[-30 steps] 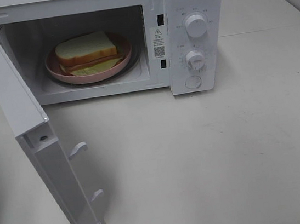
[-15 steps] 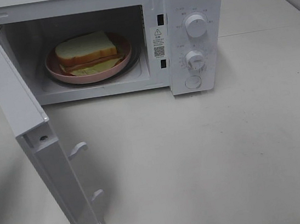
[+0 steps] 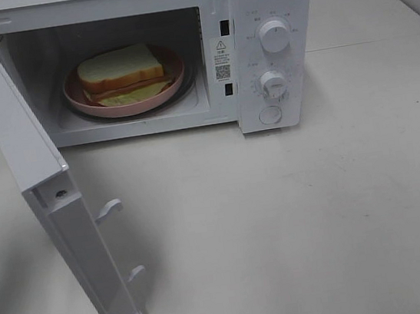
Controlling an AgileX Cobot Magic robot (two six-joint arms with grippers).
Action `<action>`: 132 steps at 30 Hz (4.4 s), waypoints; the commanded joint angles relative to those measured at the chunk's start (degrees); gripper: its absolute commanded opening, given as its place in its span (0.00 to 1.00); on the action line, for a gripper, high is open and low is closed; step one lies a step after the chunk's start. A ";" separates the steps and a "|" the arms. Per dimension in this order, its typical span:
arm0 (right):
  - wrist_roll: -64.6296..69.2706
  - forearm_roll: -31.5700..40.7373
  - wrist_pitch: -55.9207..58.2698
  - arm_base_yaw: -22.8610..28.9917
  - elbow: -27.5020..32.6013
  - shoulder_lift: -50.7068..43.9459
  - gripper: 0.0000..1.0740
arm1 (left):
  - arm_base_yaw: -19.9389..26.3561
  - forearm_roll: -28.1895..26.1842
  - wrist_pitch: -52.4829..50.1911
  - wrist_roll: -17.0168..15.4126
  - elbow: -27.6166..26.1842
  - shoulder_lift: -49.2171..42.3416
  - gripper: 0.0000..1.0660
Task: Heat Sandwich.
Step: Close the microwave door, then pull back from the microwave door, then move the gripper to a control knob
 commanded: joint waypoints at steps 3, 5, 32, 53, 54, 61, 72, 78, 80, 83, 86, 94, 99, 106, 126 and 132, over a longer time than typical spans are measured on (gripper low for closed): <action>-0.52 -0.17 -0.74 -0.34 0.06 -1.55 0.70 | -4.35 -2.41 -1.32 -0.74 -2.18 2.75 0.00; -0.52 -0.17 -0.74 -0.34 0.06 -1.55 0.70 | -5.27 -3.44 -1.32 -0.17 -2.29 3.09 0.00; -0.52 -0.17 -0.74 -0.34 0.06 -1.55 0.70 | -30.37 -35.58 1.09 8.02 -14.55 12.38 0.00; -0.52 -0.17 -0.74 -0.34 0.06 -1.55 0.70 | -43.37 -61.71 5.27 26.93 -32.37 24.52 0.00; -0.52 -0.17 -0.74 -0.34 0.06 -1.55 0.70 | -43.54 -62.28 5.27 27.79 -33.29 24.98 0.00; -0.52 -0.17 -0.74 -0.34 0.06 -1.55 0.70 | -43.54 -66.69 6.76 29.05 -37.93 27.56 0.00; -0.52 -0.17 -0.74 -0.34 0.06 -1.55 0.70 | -42.57 -69.84 8.54 34.43 -43.60 30.19 0.00; -0.52 -0.17 -0.74 -0.34 0.06 -1.55 0.70 | -39.76 -70.93 11.69 34.43 -46.75 31.00 0.00; -0.52 -0.17 -0.74 -0.34 0.06 -1.55 0.70 | -39.76 -70.93 11.63 34.43 -46.81 31.00 0.00; -0.52 -0.17 -0.74 -0.34 0.06 -1.55 0.70 | -39.82 -70.76 11.34 34.43 -46.81 31.00 0.00; -0.52 -0.17 -0.74 -0.34 0.06 -1.55 0.70 | -40.22 -70.76 11.52 34.43 -46.70 31.00 0.00; -0.52 -0.17 -0.74 -0.34 0.06 -1.55 0.70 | -40.85 -70.82 12.03 34.43 -46.70 30.71 0.00; -0.52 -0.17 -0.74 -0.34 0.06 -1.55 0.70 | -41.71 -70.82 15.36 34.43 -45.72 29.11 0.00; -0.52 -0.17 -0.74 -0.34 0.06 -1.55 0.70 | -44.86 -71.05 16.21 34.43 -39.76 24.41 0.00; -0.52 -0.17 -0.74 -0.34 0.06 -1.55 0.70 | -47.44 -70.59 28.48 36.96 -27.16 14.21 0.94; -0.52 -0.17 -0.74 -0.34 0.06 -1.55 0.70 | -45.32 -70.59 41.83 39.71 -27.50 10.71 0.94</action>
